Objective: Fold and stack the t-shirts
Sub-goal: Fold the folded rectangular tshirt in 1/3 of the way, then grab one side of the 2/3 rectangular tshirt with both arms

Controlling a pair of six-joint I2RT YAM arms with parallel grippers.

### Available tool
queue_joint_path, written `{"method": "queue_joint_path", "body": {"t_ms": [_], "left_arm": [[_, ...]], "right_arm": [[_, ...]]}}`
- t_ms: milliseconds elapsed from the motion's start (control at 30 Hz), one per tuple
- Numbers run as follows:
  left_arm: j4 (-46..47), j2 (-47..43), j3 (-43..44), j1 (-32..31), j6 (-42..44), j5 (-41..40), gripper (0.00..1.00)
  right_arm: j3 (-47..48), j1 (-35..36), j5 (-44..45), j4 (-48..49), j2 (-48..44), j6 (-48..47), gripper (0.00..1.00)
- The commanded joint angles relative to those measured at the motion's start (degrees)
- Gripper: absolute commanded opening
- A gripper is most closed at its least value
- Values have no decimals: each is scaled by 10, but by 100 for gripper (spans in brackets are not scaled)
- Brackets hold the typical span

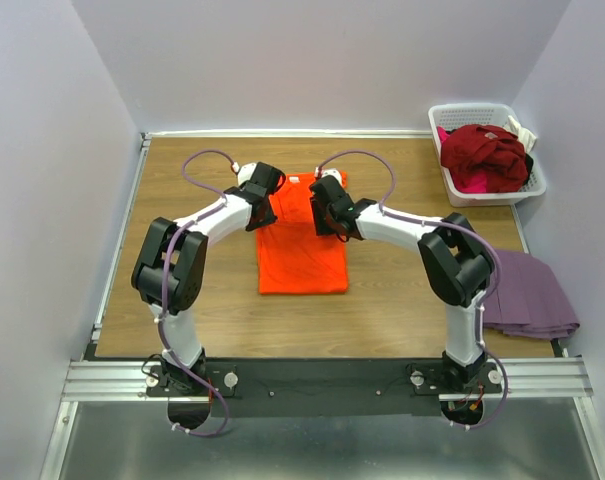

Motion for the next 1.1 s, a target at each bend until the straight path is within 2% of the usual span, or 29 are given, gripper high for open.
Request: {"method": "queue_joint_path", "body": {"t_ms": [0,133,333,567,667,867,1067], "left_arm": [[-8,22,32,13,10,-36,35],[-16,-3,13,15,20,-41,35],[26,-128,-109,15,40,2,34],[94,-294,-242,15,65,149,39],[104,-331,-285,15,64,196,40],[107,-340,-337,14,57,244,43],[97,-336,-374,11,27,232,45]], "right_arm": [[21,-17,48,6,14,9,50],[-10,-27,59,6,-32,11,52],[-90,-27,30,6,-137,-1,59],[-209,-26,-91,5,-240,14,60],[-256,-25,-127,9,-267,31,60],[-320,-25,-164,33,-299,55,62],[-367,-22,-231,69,-309,83,63]]}}
